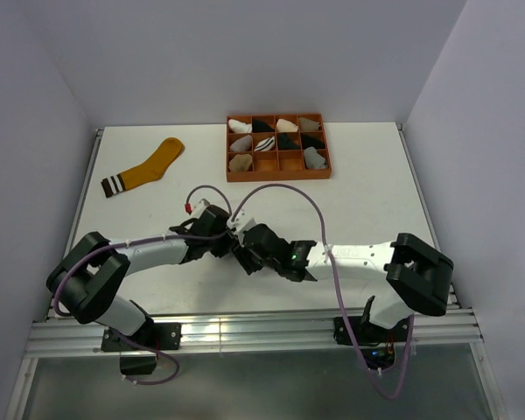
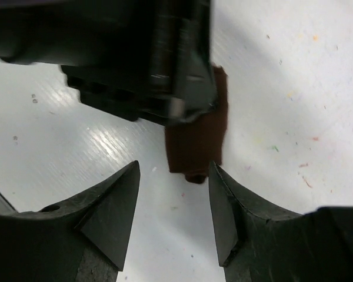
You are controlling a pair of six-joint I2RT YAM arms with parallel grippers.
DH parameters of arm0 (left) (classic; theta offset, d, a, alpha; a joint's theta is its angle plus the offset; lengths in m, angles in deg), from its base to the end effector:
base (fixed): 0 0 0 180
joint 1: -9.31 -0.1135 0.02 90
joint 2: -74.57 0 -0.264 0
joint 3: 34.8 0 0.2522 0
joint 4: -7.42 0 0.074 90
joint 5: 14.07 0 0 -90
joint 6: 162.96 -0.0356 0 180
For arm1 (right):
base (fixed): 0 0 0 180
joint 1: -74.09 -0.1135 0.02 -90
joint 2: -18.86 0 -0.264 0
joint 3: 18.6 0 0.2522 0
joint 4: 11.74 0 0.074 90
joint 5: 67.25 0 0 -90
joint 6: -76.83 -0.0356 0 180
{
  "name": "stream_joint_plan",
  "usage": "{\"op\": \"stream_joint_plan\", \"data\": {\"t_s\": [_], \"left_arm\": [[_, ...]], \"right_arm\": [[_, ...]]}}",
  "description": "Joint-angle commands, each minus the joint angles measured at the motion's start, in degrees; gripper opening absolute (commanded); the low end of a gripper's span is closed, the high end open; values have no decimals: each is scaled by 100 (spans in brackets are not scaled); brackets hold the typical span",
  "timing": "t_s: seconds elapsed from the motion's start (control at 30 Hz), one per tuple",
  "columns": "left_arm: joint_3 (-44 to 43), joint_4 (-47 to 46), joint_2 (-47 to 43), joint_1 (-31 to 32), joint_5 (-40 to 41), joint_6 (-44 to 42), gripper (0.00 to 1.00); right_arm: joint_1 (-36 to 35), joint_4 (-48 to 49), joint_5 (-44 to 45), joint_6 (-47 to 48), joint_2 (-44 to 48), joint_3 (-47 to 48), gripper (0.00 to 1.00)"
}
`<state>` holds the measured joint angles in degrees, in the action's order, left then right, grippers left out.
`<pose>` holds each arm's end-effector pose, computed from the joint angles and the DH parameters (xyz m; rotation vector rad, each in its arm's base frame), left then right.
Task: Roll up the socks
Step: Roll the sock at the center of the board.
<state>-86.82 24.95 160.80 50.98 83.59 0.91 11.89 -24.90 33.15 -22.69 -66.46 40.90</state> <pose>0.2115 -0.1819 0.1493 -0.7780 2.4779 -0.6692 0.1504 0.2714 0.1982 -0.9223 2.0858 0.4689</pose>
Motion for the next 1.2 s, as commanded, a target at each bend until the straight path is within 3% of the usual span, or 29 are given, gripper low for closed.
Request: {"op": "stream_joint_plan", "data": {"t_s": [0.0, 0.4, 0.77, 0.9, 1.03, 1.1, 1.17], "left_arm": [[-15, 809, 279, 113, -37, -320, 15], [-103, 853, 341, 122, -186, -390, 15], [-357, 1187, 411, 105, -327, -557, 14], [-577, 1389, 604, 104, -300, -724, 12], [-858, 1670, 886, 104, -248, -795, 4], [-955, 1828, 956, 104, -186, -838, 2], [-1192, 2250, 991, 104, -20, -874, 0]], "right_arm": [[-310, 564, 745, 486, -203, 32, 58], [-548, 783, 1342, 653, -1030, 287, 59], [-583, 608, 1237, 487, -1567, 366, 61], [-557, 730, 1211, 205, -1181, 94, 61], [-513, 828, 1517, 3, -575, -161, 61], [-504, 923, 1790, -129, -284, -293, 65], [-495, 1116, 1957, -217, 22, -556, 76]]}}
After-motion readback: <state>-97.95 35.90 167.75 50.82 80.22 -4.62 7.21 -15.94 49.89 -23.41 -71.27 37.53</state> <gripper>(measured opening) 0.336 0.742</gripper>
